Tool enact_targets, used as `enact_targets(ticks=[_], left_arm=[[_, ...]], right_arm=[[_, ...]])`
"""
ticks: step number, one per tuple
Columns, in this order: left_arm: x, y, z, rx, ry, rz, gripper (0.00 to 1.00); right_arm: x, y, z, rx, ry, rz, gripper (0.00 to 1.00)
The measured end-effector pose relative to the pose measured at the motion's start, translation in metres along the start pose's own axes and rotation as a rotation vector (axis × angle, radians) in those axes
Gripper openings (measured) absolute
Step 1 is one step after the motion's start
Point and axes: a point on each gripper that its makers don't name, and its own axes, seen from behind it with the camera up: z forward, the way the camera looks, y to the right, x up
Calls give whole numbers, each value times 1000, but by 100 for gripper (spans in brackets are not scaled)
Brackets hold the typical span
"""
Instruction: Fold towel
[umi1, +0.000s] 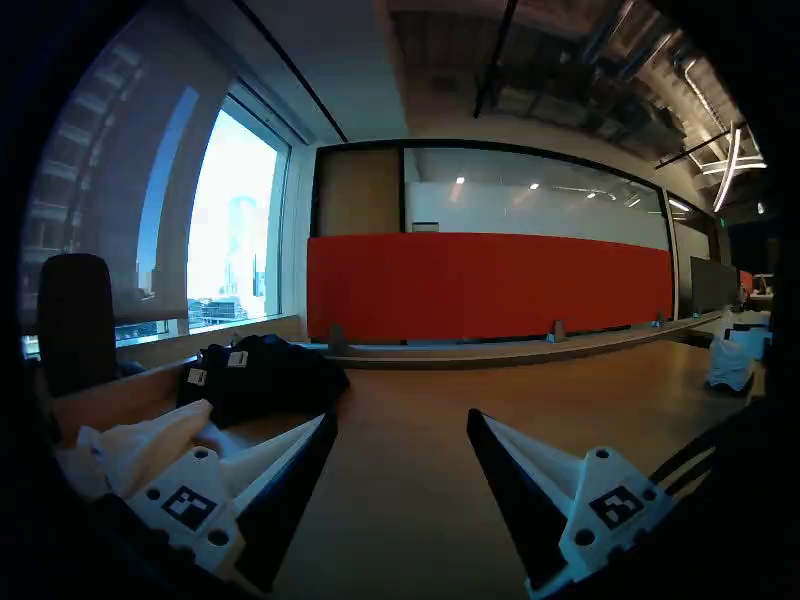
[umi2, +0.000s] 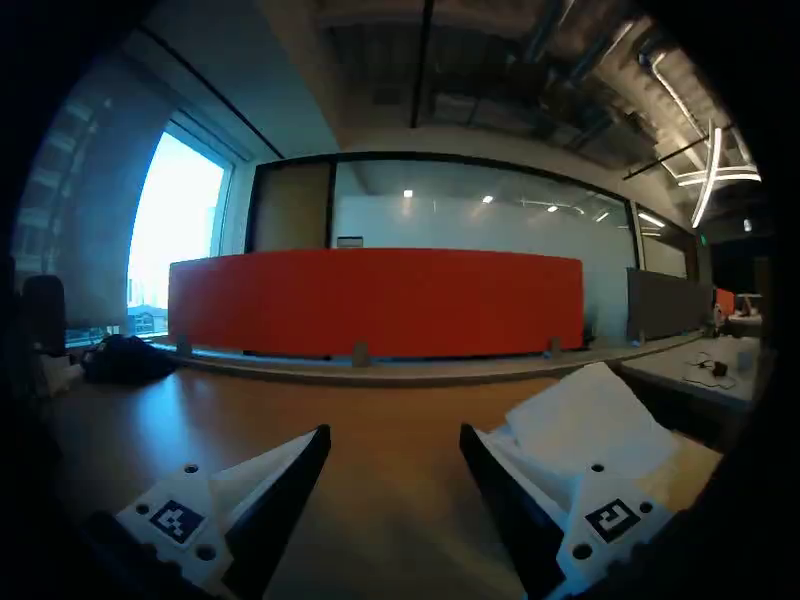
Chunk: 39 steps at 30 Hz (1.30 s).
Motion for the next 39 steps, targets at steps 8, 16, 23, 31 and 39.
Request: enact_targets(ticks=[8, 16, 23, 31, 39], left_arm=[[0, 0, 0, 0, 0, 0, 96], [0, 0, 0, 0, 0, 0, 96], [0, 0, 0, 0, 0, 0, 96], [0, 0, 0, 0, 0, 0, 96], [0, 0, 0, 0, 0, 0, 96]], right_arm=[[-6, 3, 1, -12, -9, -9, 100], [-8, 0, 0, -11, -14, -11, 100], [-9, -5, 0, -4, -16, 3, 100], [-9, -7, -2, -3, -2, 2, 100], [-5, -10, -5, 0, 4, 6, 100]])
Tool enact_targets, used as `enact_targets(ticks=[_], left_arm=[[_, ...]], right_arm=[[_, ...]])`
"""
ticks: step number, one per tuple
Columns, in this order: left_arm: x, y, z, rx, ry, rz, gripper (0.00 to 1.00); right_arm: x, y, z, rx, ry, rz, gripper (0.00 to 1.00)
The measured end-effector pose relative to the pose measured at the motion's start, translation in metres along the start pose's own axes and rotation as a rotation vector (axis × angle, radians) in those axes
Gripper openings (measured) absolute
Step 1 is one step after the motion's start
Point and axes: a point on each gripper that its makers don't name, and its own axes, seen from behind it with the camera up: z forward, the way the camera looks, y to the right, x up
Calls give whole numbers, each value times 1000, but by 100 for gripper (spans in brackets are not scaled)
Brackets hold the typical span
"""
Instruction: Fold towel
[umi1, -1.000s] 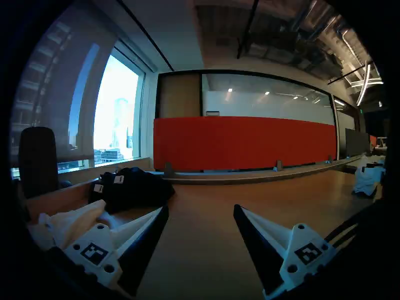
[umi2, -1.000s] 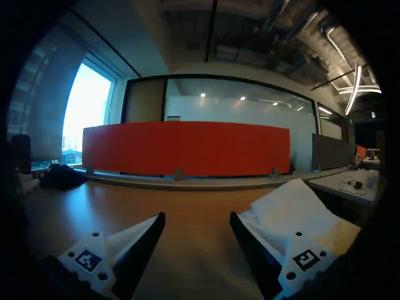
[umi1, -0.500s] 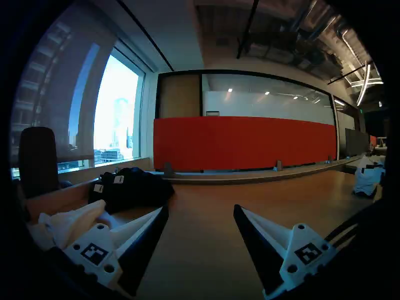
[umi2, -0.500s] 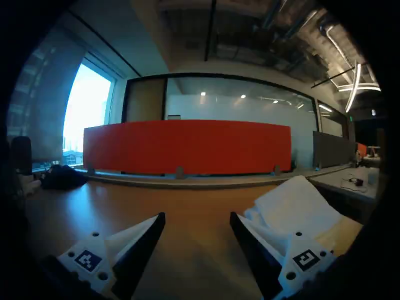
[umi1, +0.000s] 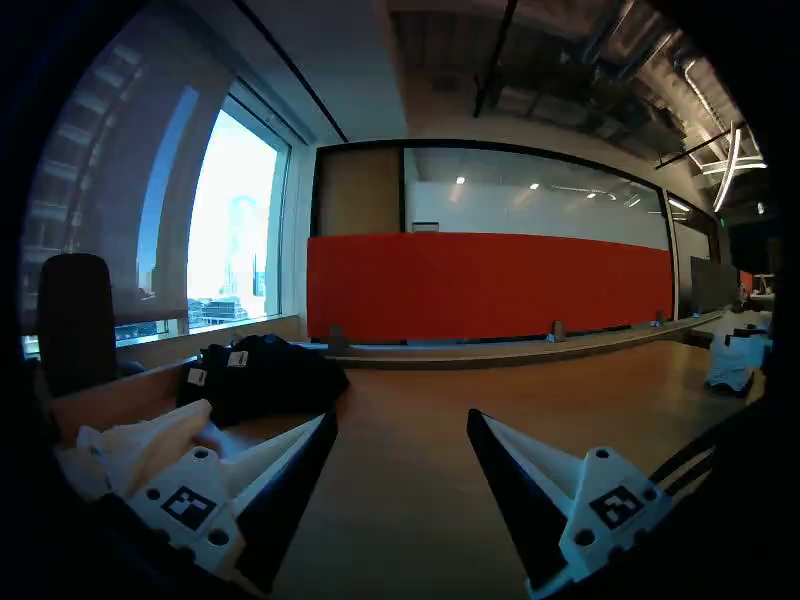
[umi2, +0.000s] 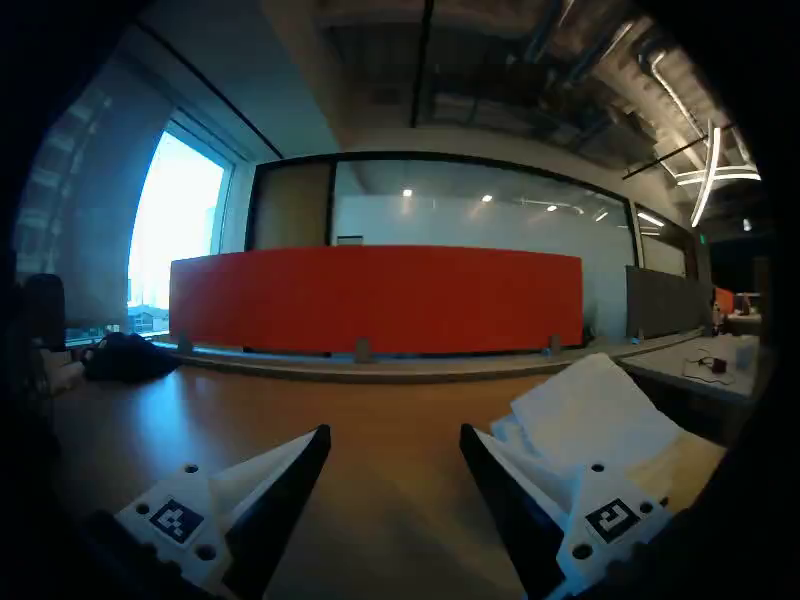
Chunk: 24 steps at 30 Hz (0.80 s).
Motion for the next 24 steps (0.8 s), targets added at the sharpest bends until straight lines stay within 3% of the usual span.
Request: enact_targets(ticks=[24], left_arm=[[0, 0, 0, 0, 0, 0, 96]], right_arm=[[1, -3, -3, 16, 2, 3, 100]])
